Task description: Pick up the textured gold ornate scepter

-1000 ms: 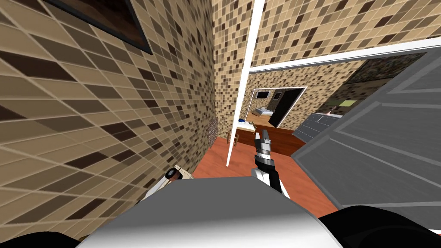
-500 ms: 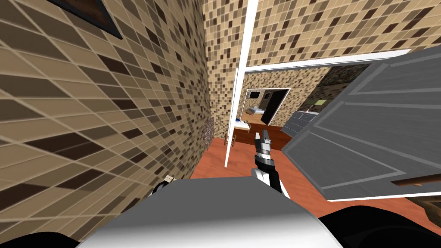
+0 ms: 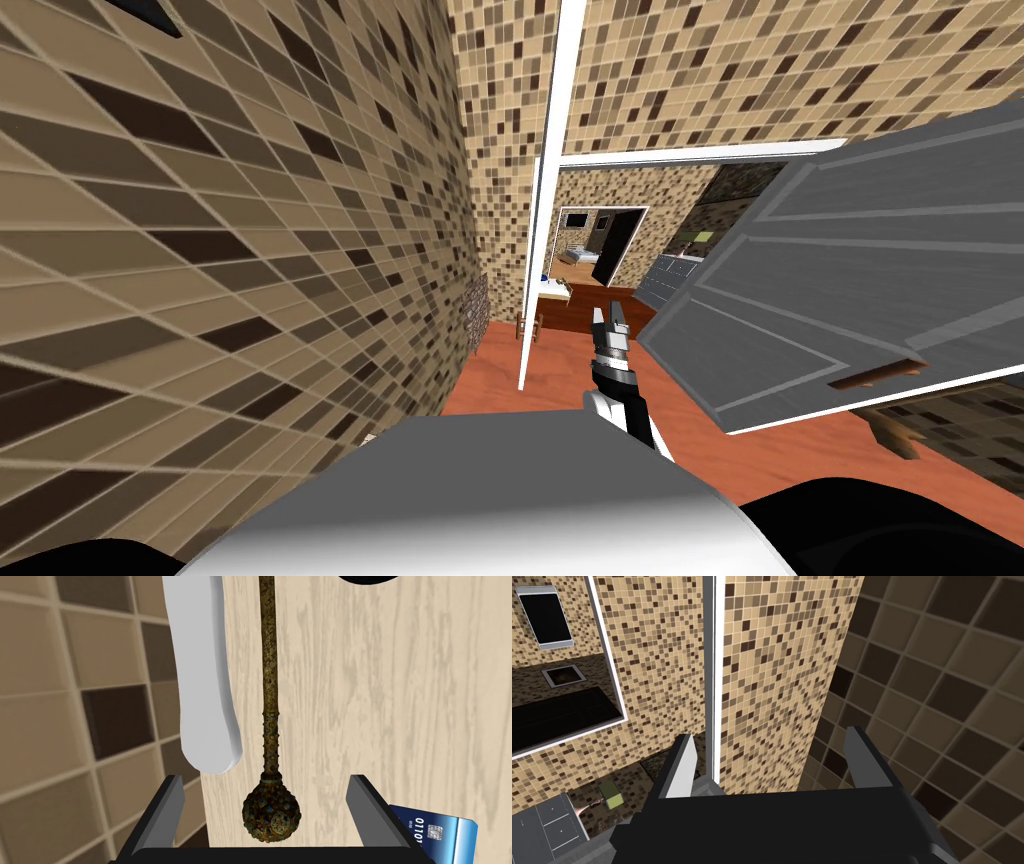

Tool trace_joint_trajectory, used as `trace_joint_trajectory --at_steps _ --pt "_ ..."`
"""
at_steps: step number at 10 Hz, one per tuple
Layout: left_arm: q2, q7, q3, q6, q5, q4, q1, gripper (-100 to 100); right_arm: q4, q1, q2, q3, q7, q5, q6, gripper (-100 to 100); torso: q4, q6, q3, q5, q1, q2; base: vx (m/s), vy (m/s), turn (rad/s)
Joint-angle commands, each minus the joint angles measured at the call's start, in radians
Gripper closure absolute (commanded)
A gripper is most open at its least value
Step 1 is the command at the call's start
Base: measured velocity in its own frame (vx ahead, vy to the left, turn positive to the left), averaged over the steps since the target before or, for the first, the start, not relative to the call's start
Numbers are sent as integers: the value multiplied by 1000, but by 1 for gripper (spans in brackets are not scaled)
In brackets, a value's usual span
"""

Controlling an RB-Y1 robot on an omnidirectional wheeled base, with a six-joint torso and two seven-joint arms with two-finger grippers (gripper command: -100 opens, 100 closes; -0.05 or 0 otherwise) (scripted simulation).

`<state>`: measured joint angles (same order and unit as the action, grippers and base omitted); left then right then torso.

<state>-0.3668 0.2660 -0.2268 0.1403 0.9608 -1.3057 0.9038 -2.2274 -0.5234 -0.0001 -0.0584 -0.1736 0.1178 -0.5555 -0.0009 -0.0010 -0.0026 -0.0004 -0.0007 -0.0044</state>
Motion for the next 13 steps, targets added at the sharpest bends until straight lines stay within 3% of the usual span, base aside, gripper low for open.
trace_joint_trajectory --at_steps 1,2,7,9,10,11,13 --pt "-2 0 -11 48 41 50 5 -100 0 0 0 0 0 0 0 0 0 0 0 0 0 0 80 47 -317" --pt "-2 0 -11 48 41 51 5 -100 0 0 0 0 0 0 0 0 0 0 0 0 1 -1 57 47 -110" --pt "-11 0 -22 146 139 180 4 -100 0 0 0 0 0 0 0 0 0 -1 0 0 1 0 48 46 -174" --pt "-8 5 -25 153 136 173 10 -100 0 0 0 0 0 0 0 0 0 -1 1 0 -1 2 5 22 -41" --pt "-8 5 -24 155 137 176 9 0 0 0 0 0 0 0 0 0 1 -1 2 0 -2 3 0 0 0" --pt "9 4 -21 142 113 207 -26 -100 0 0 0 0 0 0 0 0 1 -1 2 0 -3 3 -10 40 39" --pt "18 4 -20 136 100 224 -43 -100 0 0 0 0 0 0 0 0 1 -1 2 0 -2 4 -5 8 -4"
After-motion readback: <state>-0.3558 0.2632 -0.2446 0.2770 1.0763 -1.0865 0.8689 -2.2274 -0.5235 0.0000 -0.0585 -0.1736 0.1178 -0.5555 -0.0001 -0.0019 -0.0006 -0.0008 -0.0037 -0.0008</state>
